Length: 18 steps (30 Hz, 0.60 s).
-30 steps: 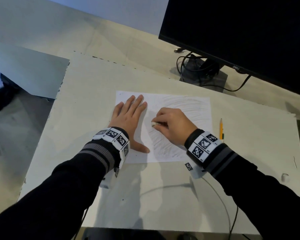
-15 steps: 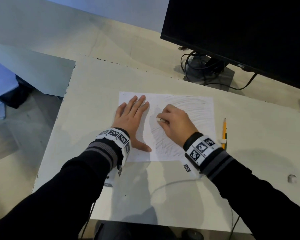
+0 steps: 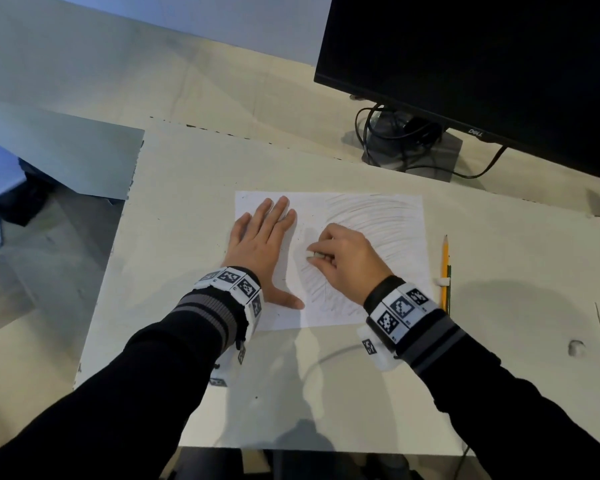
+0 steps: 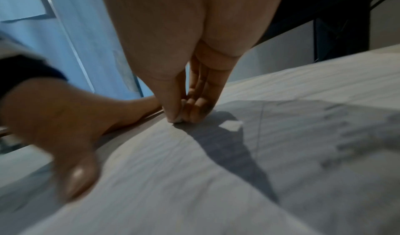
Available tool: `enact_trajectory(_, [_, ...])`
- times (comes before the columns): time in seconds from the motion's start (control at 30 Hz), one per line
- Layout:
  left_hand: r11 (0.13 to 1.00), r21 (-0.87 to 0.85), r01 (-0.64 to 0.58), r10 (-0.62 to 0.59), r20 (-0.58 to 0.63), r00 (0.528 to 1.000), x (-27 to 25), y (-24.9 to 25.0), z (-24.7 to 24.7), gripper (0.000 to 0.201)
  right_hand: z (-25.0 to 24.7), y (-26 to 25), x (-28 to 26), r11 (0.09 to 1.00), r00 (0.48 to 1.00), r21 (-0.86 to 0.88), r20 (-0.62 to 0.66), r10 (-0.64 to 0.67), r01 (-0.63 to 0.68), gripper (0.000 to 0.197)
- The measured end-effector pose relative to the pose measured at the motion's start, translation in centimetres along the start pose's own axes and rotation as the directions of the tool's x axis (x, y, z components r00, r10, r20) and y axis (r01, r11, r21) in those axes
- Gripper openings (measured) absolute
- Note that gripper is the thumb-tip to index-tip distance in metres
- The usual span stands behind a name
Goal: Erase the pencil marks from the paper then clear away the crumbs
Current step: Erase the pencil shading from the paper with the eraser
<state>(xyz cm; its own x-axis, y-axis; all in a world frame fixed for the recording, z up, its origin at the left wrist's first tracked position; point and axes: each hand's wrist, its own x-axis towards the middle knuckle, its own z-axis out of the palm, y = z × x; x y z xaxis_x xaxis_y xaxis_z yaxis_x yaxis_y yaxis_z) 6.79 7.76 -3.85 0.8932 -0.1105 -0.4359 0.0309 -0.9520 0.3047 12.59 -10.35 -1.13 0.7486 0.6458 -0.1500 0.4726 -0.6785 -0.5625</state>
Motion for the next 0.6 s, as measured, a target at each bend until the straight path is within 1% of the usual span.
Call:
enact_trajectory(0.07, [1.000, -0.002, -0.001, 0.001, 0.005, 1.000, -0.1, 0.0, -0.1, 0.155, -0.4, 0.5, 0.7, 0.998, 0.996, -0.032, -0.059, 0.060, -0.062, 0.012])
enact_trajectory(0.1, [1.000, -0.002, -0.002, 0.002, 0.008, 1.000, -0.1, 0.1, -0.2, 0.155, -0.3, 0.4, 0.7, 0.996, 0.995, -0.042, -0.067, 0.072, -0.075, 0.012])
enact_trajectory(0.13, [1.000, -0.001, -0.003, 0.003, 0.010, 1.000, -0.1, 0.1, -0.2, 0.155, 0.0, 0.2, 0.3, 0.997, 0.996, -0.047, -0.057, 0.063, -0.066, 0.012])
enact_trajectory(0.2, [1.000, 0.005, -0.001, 0.001, 0.010, 1.000, -0.1, 0.2, -0.3, 0.155, 0.3, -0.3, -0.5, 0.999, 1.000, -0.034, 0.018, 0.025, -0.024, 0.011])
enact_trajectory(0.27, [1.000, 0.016, -0.001, 0.000, 0.015, 1.000, 0.0, 0.1, -0.3, 0.156, -0.2, -0.2, -0.3, 1.000, 0.997, -0.007, 0.068, 0.029, -0.029, 0.012])
enact_trajectory(0.37, [1.000, 0.018, -0.004, 0.004, 0.012, 1.000, 0.1, 0.0, -0.1, 0.155, -0.9, 0.7, 1.2, 0.998, 0.998, -0.007, 0.003, 0.060, -0.060, 0.012])
enact_trajectory(0.43, [1.000, 0.011, -0.004, 0.004, 0.013, 1.000, 0.1, 0.1, 0.0, 0.155, -0.6, 0.8, 0.9, 1.000, 0.999, 0.000, -0.016, 0.030, -0.030, 0.012])
enact_trajectory(0.47, [1.000, 0.015, 0.000, 0.000, 0.009, 1.000, 0.1, 0.0, 0.1, 0.155, -0.2, 0.7, 0.3, 1.000, 1.000, 0.000, 0.003, -0.013, 0.013, 0.013])
enact_trajectory(0.53, [1.000, 0.021, 0.000, 0.000, 0.003, 1.000, 0.1, -0.1, 0.1, 0.155, 0.1, 0.5, -1.0, 0.995, 0.992, 0.020, 0.085, -0.098, 0.096, 0.014])
enact_trajectory(0.57, [1.000, 0.022, 0.000, 0.000, -0.002, 1.000, 0.1, -0.1, 0.0, 0.155, 0.0, 0.7, -0.9, 0.994, 0.988, 0.031, 0.108, -0.109, 0.106, 0.014])
enact_trajectory(0.6, [1.000, 0.020, -0.001, 0.001, -0.005, 1.000, 0.1, 0.0, 0.0, 0.155, -0.2, 1.0, -0.4, 0.996, 0.991, 0.028, 0.095, -0.090, 0.087, 0.014])
